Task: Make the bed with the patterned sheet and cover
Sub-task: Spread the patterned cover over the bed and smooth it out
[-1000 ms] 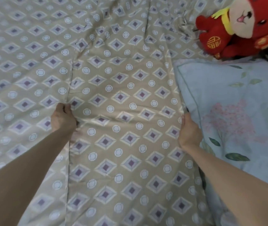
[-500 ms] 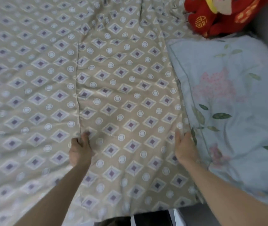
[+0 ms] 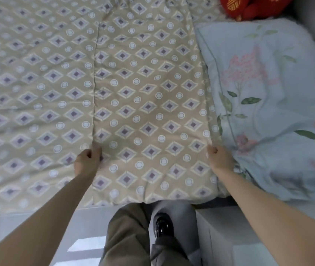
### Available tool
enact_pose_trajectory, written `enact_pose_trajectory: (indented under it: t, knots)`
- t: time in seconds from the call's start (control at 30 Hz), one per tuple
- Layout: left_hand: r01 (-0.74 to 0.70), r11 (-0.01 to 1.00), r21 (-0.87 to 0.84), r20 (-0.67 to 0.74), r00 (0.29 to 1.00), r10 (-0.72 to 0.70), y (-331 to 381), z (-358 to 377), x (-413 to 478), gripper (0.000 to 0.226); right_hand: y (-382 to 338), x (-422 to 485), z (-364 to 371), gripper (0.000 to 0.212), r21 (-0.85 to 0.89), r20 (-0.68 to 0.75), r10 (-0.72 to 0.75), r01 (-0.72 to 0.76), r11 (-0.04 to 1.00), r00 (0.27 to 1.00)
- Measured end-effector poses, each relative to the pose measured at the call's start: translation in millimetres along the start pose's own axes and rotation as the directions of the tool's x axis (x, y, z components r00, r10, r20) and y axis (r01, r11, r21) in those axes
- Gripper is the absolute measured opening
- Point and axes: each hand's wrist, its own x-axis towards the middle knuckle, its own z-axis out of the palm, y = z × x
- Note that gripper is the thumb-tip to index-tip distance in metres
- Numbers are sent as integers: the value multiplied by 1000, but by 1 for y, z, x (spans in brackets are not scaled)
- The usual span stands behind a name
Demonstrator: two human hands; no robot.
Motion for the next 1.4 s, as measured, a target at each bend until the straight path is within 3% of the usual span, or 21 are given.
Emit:
enact_pose_trajectory:
  t: [0.2, 0.37, 0.47, 0.67, 0.87, 0.97, 1.03, 1.23, 1.4]
  knots:
    - [124, 992, -13, 76, 989, -123, -47, 3, -50, 42, 39, -61, 3, 30, 150, -75, -148, 158, 976, 986]
    - [88, 996, -31, 149, 985, -82, -63, 0, -70, 35, 60, -74, 9, 24, 51, -172, -75, 85, 995, 982]
    - [92, 996, -9, 165, 982, -90, -68, -5, -71, 31, 64, -80, 2, 19, 136, -128, 30, -12, 991, 991]
    - [67, 998, 10, 147, 987, -68, -79, -9, -75, 29, 75, -82, 7, 13, 99, -136, 67, -54, 994, 988]
    - [151, 986, 65, 35, 988, -153, -77, 3, -80, 23, 67, -72, 11, 14, 12, -62, 119, -118, 993, 991]
    - [223, 971, 85, -91, 972, -215, -67, 1, -87, 41, 66, -79, 10, 19, -35, -67, 100, -103, 994, 993]
    - [243, 970, 20, -134, 962, -238, -59, -6, -95, 39, 65, -90, 7, 27, -38, -51, 109, -111, 993, 993]
    - [171, 974, -149, 2, 985, -172, -27, -40, -123, 33, 39, -127, -23, 31, -37, 68, 56, -53, 998, 996]
    - [160, 960, -231, 111, 984, -137, 13, -77, -148, 31, -6, -159, -75, 31, -27, 71, -45, 47, 999, 996]
